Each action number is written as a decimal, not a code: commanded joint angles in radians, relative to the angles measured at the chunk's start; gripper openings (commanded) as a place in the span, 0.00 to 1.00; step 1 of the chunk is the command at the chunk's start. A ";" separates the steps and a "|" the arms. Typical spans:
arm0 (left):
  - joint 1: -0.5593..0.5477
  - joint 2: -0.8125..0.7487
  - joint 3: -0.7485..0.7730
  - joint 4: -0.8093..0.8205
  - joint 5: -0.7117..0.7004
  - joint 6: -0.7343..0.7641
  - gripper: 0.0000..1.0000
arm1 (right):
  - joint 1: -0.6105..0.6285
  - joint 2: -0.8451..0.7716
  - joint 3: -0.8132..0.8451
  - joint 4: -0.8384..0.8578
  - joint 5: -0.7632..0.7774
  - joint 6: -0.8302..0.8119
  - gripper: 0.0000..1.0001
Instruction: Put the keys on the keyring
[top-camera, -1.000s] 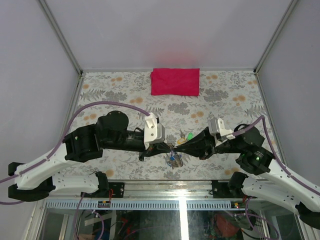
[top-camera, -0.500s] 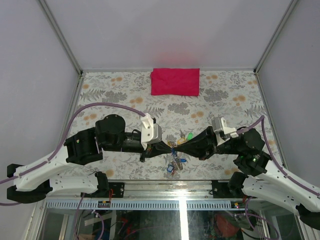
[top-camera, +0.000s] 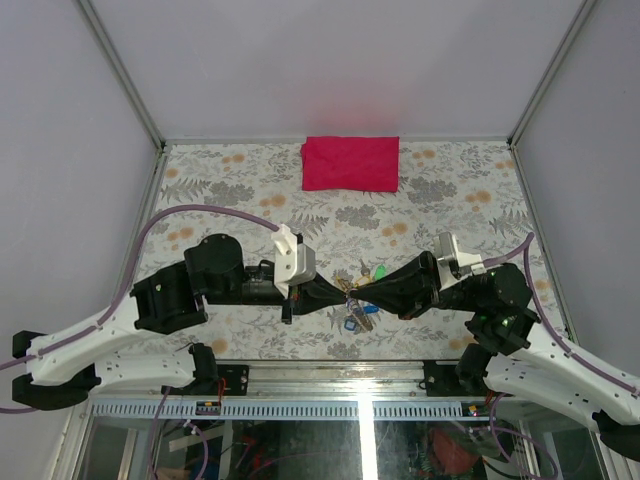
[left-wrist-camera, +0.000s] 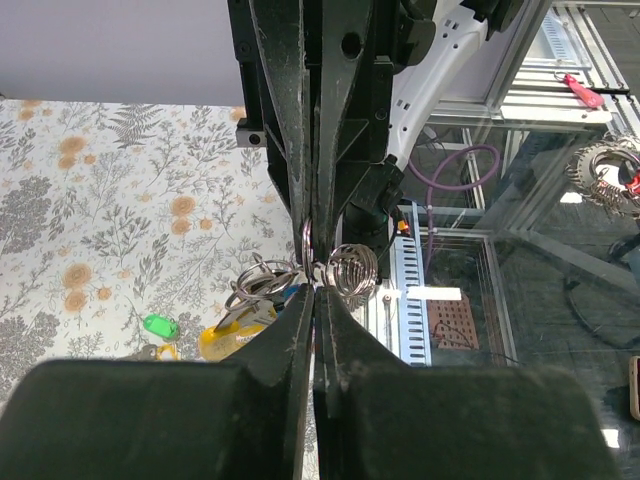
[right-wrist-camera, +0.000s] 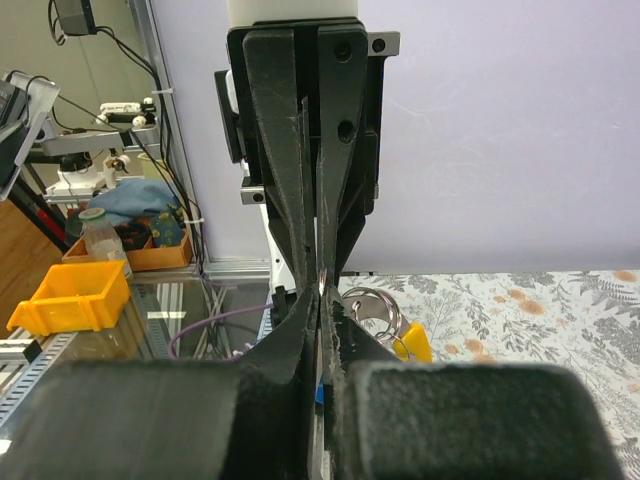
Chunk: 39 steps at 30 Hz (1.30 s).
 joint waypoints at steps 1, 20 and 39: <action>-0.004 -0.007 -0.054 0.043 -0.020 -0.042 0.02 | -0.001 -0.033 0.010 0.256 0.065 0.047 0.00; -0.003 -0.087 -0.211 0.311 -0.078 -0.141 0.07 | -0.002 -0.072 -0.041 0.341 0.195 0.090 0.00; -0.003 -0.110 -0.171 0.384 -0.115 -0.118 0.32 | -0.002 -0.074 -0.012 0.192 0.157 0.024 0.00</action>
